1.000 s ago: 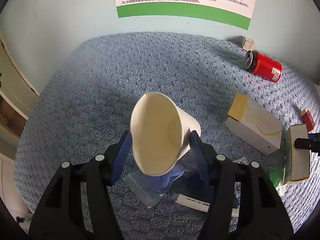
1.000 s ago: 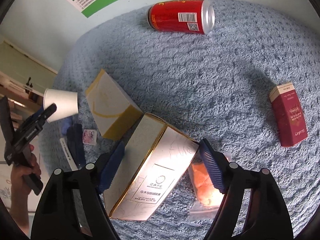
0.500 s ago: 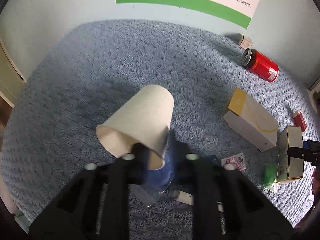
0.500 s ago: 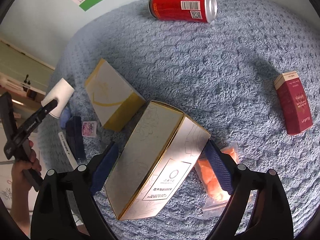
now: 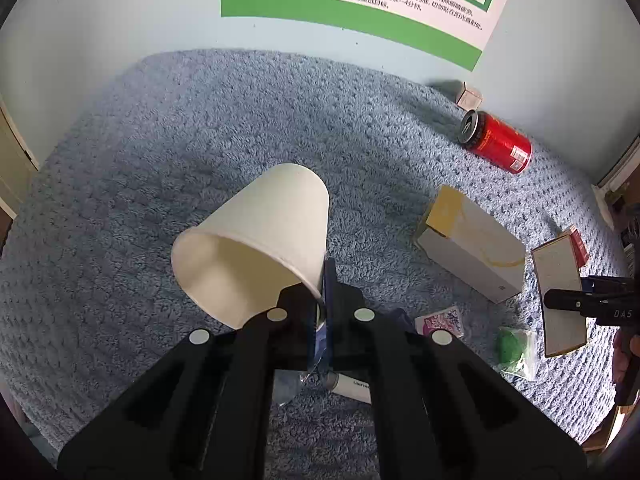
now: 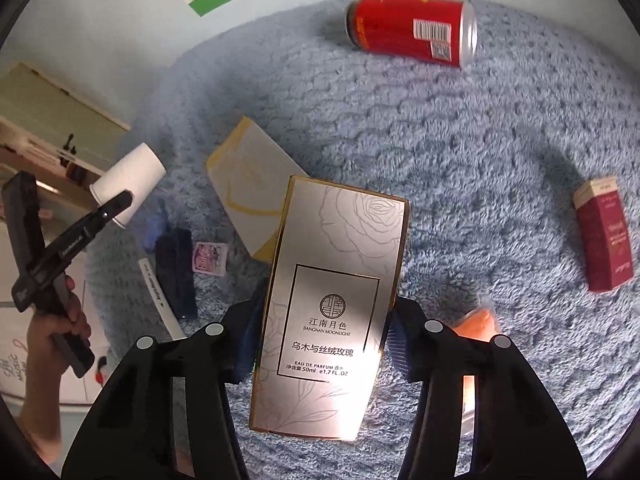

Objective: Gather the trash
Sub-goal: 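Close the left tool on the white paper cup while the right tool grasps the perfume box, then carry the cup and perfume box in both tools over to the teal bin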

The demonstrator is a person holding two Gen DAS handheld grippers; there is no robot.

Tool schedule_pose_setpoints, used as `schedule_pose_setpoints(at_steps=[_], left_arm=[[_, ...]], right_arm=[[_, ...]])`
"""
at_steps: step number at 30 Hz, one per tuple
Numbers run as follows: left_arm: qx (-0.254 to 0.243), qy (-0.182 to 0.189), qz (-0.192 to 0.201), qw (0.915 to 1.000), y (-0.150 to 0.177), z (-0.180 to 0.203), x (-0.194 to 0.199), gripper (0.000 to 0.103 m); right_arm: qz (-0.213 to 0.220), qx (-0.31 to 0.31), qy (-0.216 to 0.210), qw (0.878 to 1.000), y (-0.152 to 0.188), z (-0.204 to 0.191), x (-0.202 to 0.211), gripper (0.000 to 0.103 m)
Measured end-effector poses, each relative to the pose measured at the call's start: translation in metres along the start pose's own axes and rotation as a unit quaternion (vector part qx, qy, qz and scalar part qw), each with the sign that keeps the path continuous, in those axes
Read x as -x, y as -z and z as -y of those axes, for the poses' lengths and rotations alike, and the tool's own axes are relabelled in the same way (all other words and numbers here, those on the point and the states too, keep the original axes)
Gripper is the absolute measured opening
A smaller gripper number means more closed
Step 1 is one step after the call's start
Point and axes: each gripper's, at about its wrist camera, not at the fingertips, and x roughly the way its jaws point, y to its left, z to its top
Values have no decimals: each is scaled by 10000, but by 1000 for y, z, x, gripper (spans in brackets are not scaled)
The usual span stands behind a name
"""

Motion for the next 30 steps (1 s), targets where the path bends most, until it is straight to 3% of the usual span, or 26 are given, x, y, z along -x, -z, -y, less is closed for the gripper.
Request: schedule_pose_setpoints(at_steps=[8,16,30], left_arm=[[89,-114,216,9997,14,-7,39,2],[394,-450,348,9976,46,-31,82,2],[1155,-1300,370,9841,125,-91,160,2]], right_arm=[[173,469,-101,9987,0,-27,28,53],[114,1174,-399,9922,0,-76,28,53],[-293,2375,-1108,9646,15,-193,-6,53]])
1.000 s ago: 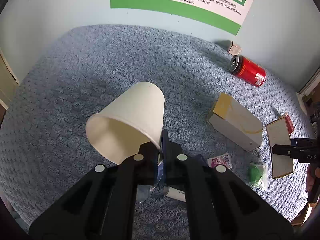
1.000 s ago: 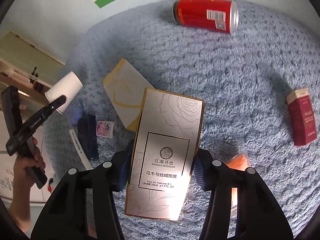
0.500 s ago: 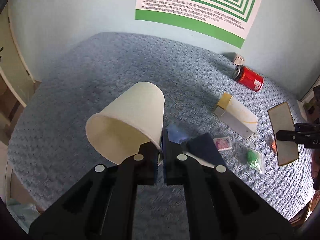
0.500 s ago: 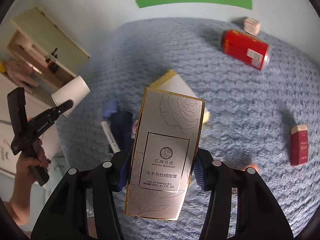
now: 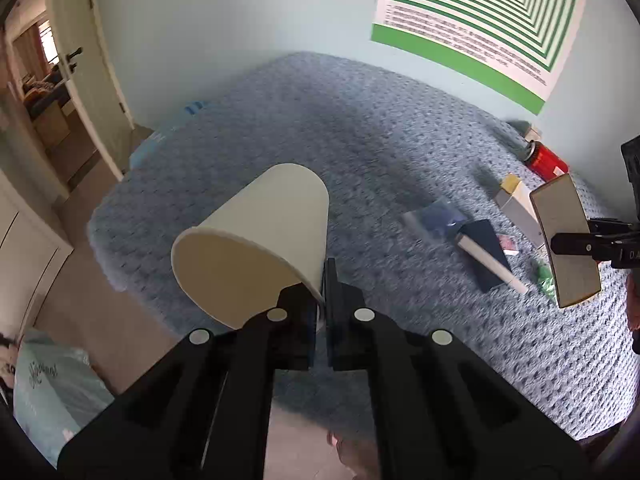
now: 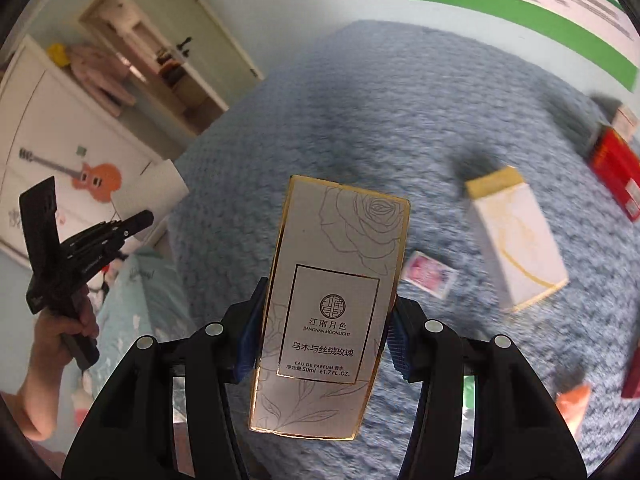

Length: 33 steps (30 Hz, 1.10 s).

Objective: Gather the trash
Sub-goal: 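Carry the cup and perfume box in both tools over to the teal bin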

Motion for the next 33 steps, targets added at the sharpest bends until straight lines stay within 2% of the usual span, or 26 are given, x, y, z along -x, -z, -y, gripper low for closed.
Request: schedule_pose_setpoints(at_steps=[6,11,19,26,33], left_arm=[[416,-354,-41,9985,31,-30,25,2],[871,-670,-87,9939,69,-42,48,2],[1740,-1228,-346,9765,144,-65,77,2],[2351,-1296,-587,9615,196,-107,75,2],[2724,-1196,-856,9509,240,-166,45,2]], right_arm=[[-165,491,-407,9978,-9,-39,-23,53],[-479,1042,-785,9903,-8,-73,-42,53],[-1062,1932,-1355,9659,3,-144,-86,53],[-1611,2517,-1653,9399,21,-222,-139,53],[-2119,2852,-1697,9192,41,-311,-222,53]])
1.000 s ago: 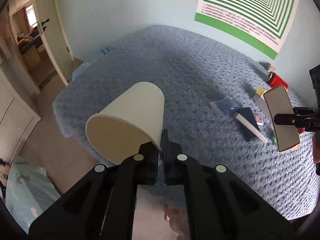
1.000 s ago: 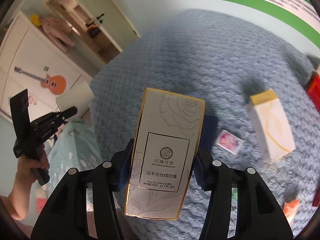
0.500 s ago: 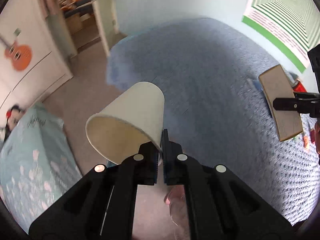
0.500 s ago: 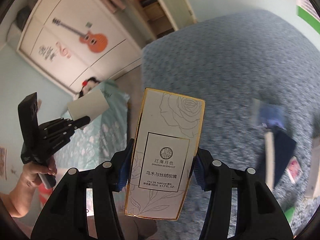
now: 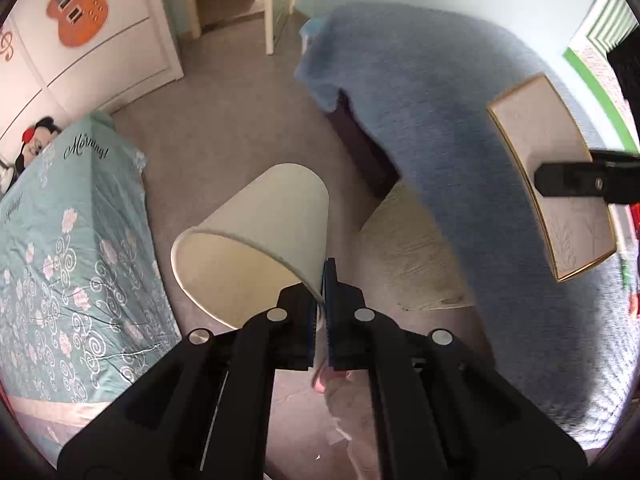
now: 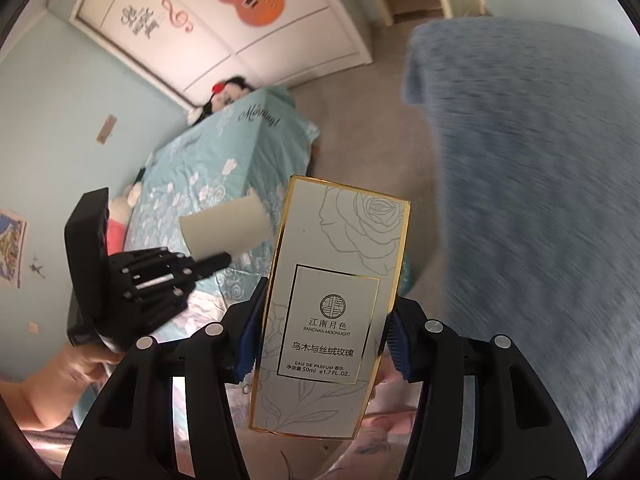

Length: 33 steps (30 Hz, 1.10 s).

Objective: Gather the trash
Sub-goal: 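Carry the cup and perfume box in both tools over to the teal bin, then open both tools above the teal bin to drop the cup and box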

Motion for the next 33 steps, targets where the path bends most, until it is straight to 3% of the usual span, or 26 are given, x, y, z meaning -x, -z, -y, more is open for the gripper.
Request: schedule_pose_setpoints(at_steps=[8,15,21,22,23,24,26,29,33], left_arm=[[520,174,-489,9973,5,-79,-82,2],[617,411,-896,9932,19,-106,-144,2],[832,639,-1172,9875,27,-116,-185,3],[870,672,-1203,9866,28,-116,-188,14],[926,681,-1260,9854,28,-118,-192,42],[995,593,-1264,9852,29,-120,-194,51],[942,612,-1127,9873,30,-121,-192,56],[669,389,-1160,9902,29,-119,-187,56],[670,390,-1135,9905,27,-122,-172,56]], right_arm=[[-721,300,8,9969,-51,-17,-131,53],[-1209,48,-45,9926,-56,4,-223,53],[-1571,-221,-70,9873,-49,20,-270,56],[-1622,-298,-111,9862,-50,22,-275,56],[-1671,-360,-133,9852,-51,24,-281,58],[-1658,-374,-104,9854,-51,26,-282,62],[-1566,-293,76,9872,-54,26,-278,73],[-1487,-244,109,9885,-59,26,-269,73],[-1284,-85,92,9916,-61,23,-243,73]])
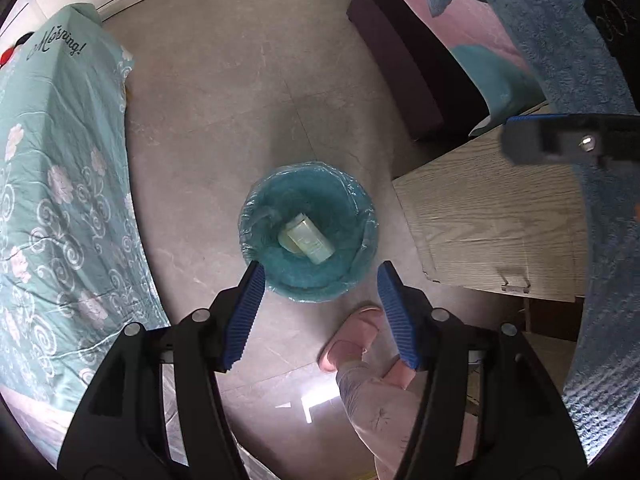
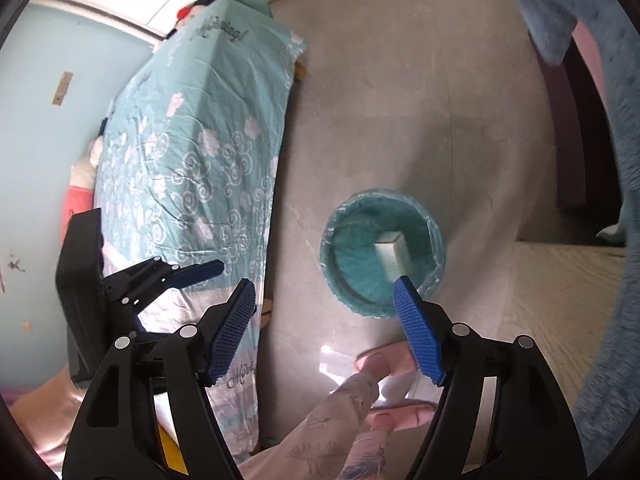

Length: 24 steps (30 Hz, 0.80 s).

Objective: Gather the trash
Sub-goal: 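Open both tools above the teal bin to drop the cup and box, then bring both tools back over the bed toward the blue bag and marker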

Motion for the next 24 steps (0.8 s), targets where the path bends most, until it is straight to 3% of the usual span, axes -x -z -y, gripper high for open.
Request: schedule_pose_setpoints(at_steps=[6,13,17,24], left_arm=[[-194,-2,54,9998,2,12,31,56],[-1264,187,250,9915,-14,77,89,60],[-2141,427,455,9748,-31,137,123,63],[-3634,822,807,9245,-45,262,163,74]], right_arm=[[538,71,-207,9983,16,-7,66,73],[1559,-131,-51,9877,61,4,191,73],[2184,-502,240,9743,108,27,265,73],[2876,-1229,916,9454,218,77,356,74]])
